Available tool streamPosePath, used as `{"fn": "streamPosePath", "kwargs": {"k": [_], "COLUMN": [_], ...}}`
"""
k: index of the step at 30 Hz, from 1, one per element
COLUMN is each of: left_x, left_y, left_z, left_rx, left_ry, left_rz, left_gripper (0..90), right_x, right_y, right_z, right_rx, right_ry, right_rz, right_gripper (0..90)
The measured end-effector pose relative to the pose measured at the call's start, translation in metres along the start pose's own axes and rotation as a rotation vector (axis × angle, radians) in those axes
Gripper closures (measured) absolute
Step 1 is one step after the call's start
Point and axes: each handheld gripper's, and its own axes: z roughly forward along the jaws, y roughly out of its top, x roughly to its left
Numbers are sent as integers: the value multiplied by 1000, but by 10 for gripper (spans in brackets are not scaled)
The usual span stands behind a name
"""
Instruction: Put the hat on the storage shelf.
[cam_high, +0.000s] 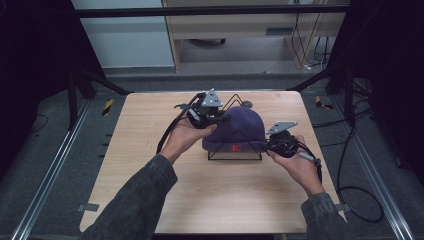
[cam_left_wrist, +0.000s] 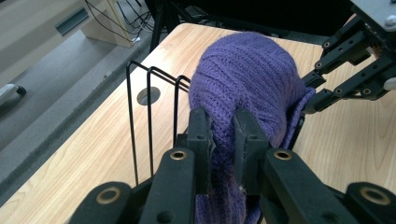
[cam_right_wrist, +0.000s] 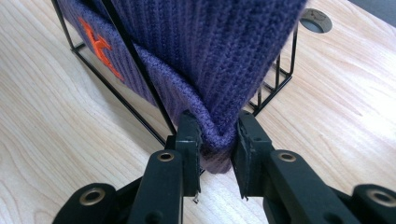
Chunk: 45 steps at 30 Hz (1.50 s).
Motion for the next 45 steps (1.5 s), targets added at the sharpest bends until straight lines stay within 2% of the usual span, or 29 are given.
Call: {"fn": "streamPosePath", "kwargs": {"k": [10,21,30,37,42,45], "left_x": [-3,-4,-6,-5,-6,-5], "left_y": [-7,-17,-23,-24,-25,-26], "left_z": [1,8,13,14,15,15], "left_rx": [6,19,28,28,30,35], "left_ry": [-1,-13,-19,-22,-21,-20], "left_rz": [-6,-20,-24,-33,-37,-30], "left_gripper": [787,785,784,778,775,772], "right_x": [1,-1,-2,-4,-3,-2], "right_y": [-7,-9,-17,-19,-21,-21], "right_z": [4,12,17,18,17,18], "right_rx": [-3,29,28,37,33,38], "right_ry": [9,9,21,18,13,16], "right_rz": [17,10,38,57,50,56], "right_gripper": [737,728,725,660,652,617]}}
